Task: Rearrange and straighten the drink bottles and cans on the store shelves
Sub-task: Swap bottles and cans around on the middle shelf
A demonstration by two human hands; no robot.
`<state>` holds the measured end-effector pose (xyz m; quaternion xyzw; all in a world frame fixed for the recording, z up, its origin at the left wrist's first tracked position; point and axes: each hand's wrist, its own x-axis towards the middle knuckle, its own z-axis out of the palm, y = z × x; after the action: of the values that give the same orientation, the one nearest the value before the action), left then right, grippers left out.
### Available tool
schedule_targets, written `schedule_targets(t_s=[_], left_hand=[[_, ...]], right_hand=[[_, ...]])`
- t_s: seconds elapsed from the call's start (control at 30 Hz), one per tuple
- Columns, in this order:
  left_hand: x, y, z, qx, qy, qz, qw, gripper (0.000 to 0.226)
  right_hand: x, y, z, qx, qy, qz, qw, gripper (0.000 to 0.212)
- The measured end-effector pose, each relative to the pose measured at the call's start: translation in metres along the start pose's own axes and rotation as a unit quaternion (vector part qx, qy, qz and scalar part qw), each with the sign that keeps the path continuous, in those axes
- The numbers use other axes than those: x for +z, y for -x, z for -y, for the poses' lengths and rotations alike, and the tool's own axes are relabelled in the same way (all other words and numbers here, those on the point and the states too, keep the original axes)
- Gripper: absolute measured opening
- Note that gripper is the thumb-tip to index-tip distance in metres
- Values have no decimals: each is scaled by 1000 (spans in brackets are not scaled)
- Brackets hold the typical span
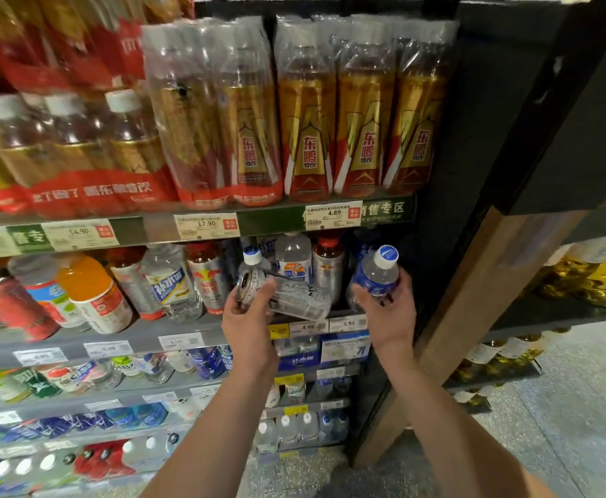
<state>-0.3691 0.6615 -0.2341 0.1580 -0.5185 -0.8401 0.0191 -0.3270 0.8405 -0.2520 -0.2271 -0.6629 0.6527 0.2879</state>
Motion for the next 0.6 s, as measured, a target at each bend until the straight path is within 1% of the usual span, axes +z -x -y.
schedule_targets(t_s=[0.07, 0.23, 0.3, 0.37, 0.53, 0.6], left_hand=[[-8, -3, -4, 3, 3, 2, 1000, 95], [-23, -7, -13, 4, 15, 14, 1000, 98], [-27, -9, -14, 7, 21, 17, 1000, 93], [-28, -9, -15, 12, 23, 14, 1000, 81], [-31, -7, -16, 16, 16, 21, 1000, 62], [-33, -6, -15, 19, 8, 24, 1000, 62]], right_hand=[[9, -11, -6, -3, 14, -1, 1000, 76], [23, -28, -16, -16, 47, 4, 999, 73], [25, -34, -19, -19, 65, 9, 998, 72], [26, -40, -23, -11, 78, 12, 997, 73], [24, -46, -30, 10, 83, 30, 996, 73], [21, -47, -32, 15, 76, 46, 996, 74]])
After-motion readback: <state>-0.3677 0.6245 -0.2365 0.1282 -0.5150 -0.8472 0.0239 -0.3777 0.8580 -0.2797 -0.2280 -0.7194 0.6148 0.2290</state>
